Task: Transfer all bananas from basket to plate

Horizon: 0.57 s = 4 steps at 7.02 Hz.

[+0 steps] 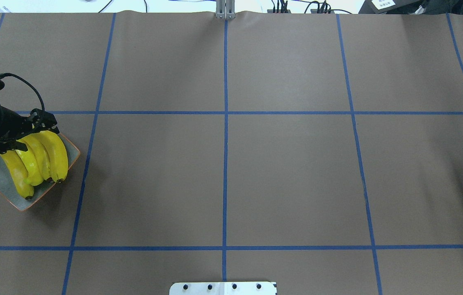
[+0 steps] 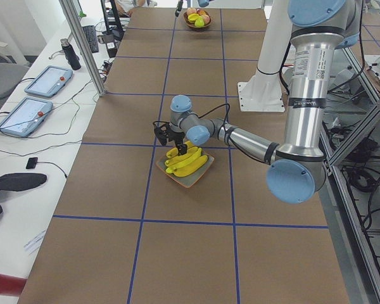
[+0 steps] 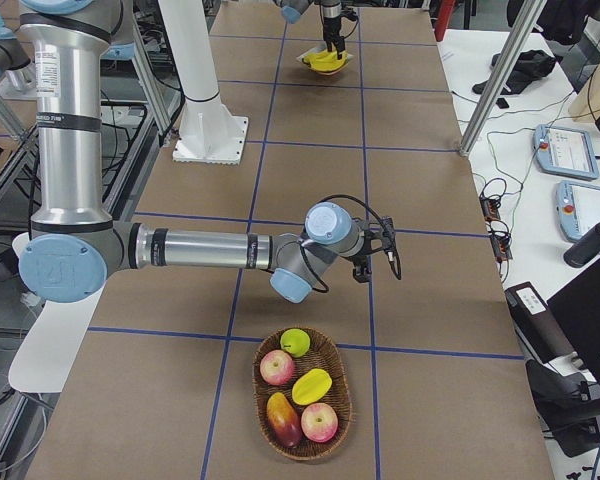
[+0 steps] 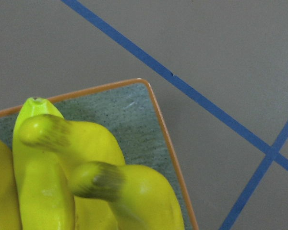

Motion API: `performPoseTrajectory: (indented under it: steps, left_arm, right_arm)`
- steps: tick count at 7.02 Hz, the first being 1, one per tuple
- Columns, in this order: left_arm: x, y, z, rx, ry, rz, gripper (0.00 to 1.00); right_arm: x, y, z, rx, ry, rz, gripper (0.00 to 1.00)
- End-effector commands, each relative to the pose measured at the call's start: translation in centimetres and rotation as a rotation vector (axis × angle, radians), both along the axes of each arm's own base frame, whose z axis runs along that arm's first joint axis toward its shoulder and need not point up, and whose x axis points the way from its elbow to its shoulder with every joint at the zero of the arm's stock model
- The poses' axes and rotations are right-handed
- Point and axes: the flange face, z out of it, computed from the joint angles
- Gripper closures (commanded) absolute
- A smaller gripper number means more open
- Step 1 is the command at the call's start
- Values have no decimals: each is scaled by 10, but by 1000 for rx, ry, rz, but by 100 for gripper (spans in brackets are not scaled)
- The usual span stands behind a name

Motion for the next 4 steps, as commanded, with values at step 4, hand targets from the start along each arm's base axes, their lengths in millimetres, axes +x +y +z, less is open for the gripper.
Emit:
performPoseTrajectory:
  steps: [4]
  left_arm:
    - [-171,-3,79,527,-145,432,0]
  right_arm:
    - [43,-14,24,37,191,-102,0]
